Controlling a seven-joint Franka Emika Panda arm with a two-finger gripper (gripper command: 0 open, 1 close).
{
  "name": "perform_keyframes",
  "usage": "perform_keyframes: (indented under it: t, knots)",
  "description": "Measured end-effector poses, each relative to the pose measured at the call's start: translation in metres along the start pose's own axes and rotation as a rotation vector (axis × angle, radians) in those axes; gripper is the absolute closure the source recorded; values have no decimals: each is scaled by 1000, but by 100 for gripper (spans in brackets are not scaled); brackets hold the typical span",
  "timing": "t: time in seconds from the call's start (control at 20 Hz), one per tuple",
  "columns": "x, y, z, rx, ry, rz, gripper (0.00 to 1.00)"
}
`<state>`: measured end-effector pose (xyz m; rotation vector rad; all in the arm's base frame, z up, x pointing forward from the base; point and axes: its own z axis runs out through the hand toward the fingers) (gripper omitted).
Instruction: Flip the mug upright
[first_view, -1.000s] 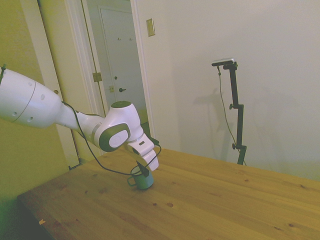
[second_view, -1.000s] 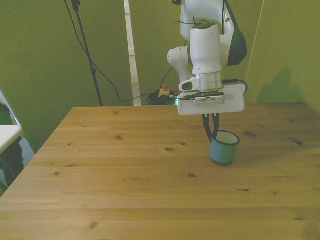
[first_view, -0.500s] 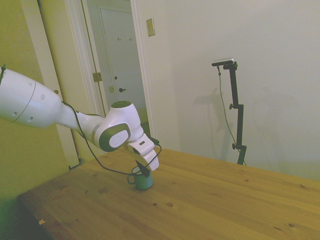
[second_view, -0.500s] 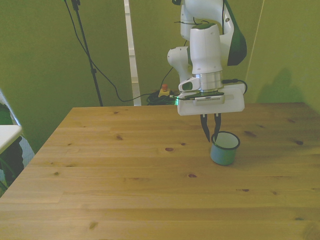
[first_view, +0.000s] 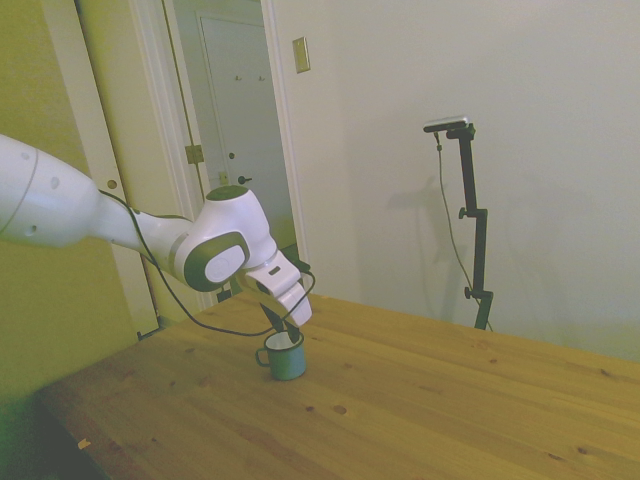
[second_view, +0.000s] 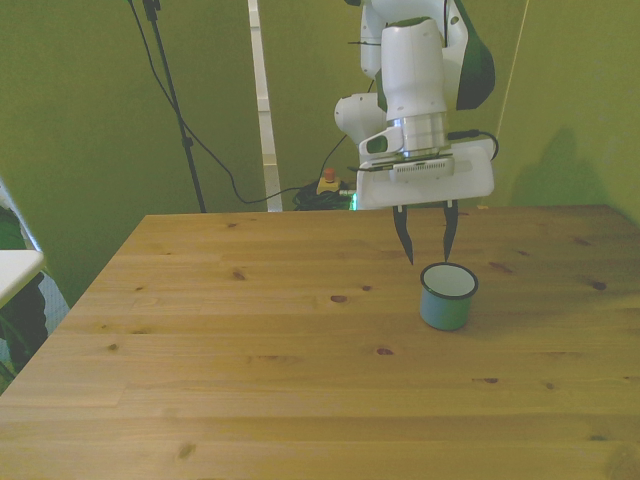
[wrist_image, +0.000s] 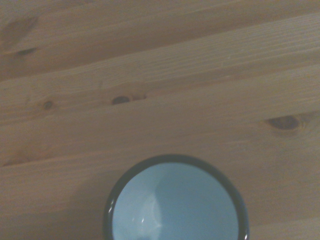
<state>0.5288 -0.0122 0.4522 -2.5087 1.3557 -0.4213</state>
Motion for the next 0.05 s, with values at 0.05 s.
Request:
perform_keyframes:
  t: [0.05]
  knots:
    - [-10,2,-4,-2,2,-12,0]
